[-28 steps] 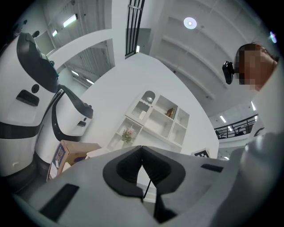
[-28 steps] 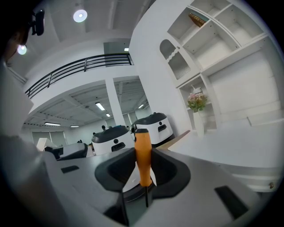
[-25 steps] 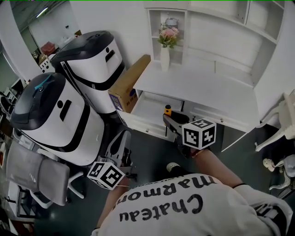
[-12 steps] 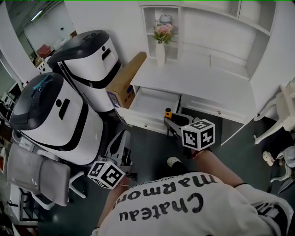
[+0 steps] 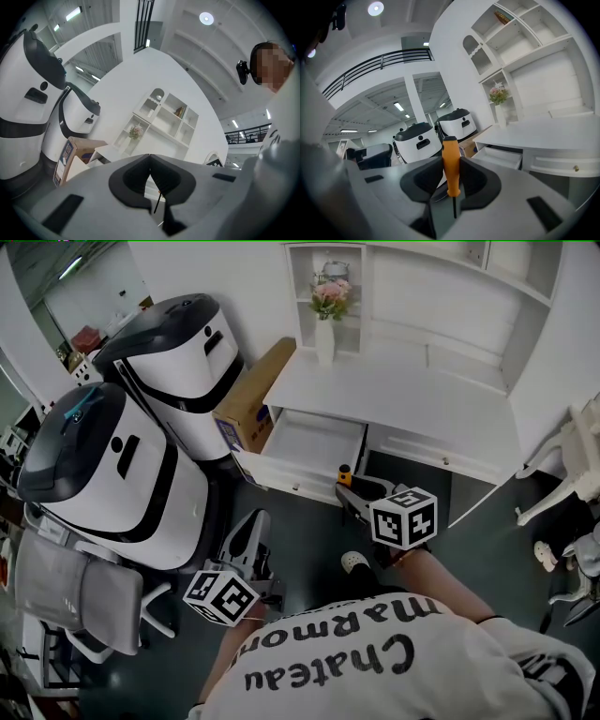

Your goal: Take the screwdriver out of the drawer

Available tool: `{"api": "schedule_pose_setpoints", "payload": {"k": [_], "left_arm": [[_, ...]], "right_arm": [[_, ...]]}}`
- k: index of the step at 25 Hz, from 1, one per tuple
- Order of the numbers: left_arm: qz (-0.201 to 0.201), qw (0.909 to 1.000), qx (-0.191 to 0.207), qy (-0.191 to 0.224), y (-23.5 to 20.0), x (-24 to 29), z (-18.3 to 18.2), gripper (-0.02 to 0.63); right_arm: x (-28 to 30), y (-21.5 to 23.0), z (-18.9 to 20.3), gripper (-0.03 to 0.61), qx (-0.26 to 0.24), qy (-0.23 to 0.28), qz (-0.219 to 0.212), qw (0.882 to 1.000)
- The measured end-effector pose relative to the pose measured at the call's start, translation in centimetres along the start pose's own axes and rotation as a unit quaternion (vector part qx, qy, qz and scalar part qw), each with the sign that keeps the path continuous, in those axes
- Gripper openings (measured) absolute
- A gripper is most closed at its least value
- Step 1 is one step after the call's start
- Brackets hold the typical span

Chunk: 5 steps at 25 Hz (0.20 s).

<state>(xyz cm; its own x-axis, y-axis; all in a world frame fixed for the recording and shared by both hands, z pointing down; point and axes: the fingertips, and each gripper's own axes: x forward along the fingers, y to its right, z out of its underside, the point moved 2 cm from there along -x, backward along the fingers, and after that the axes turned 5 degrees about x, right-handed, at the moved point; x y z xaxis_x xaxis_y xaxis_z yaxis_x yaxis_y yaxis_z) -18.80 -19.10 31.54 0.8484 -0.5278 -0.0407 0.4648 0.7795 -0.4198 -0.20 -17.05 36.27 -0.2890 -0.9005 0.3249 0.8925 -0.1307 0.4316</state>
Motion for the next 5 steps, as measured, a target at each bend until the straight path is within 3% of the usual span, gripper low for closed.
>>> {"api": "schedule_pose_setpoints", "payload": {"k": [5], "left_arm": [[-0.001,1.0000,-0.003,0.001,-0.26,0.03,0.12,0.023]], "right_arm": [[0.18,0.18,0.39,0.121,0.000,-0.006,0.003,1.000]]}}
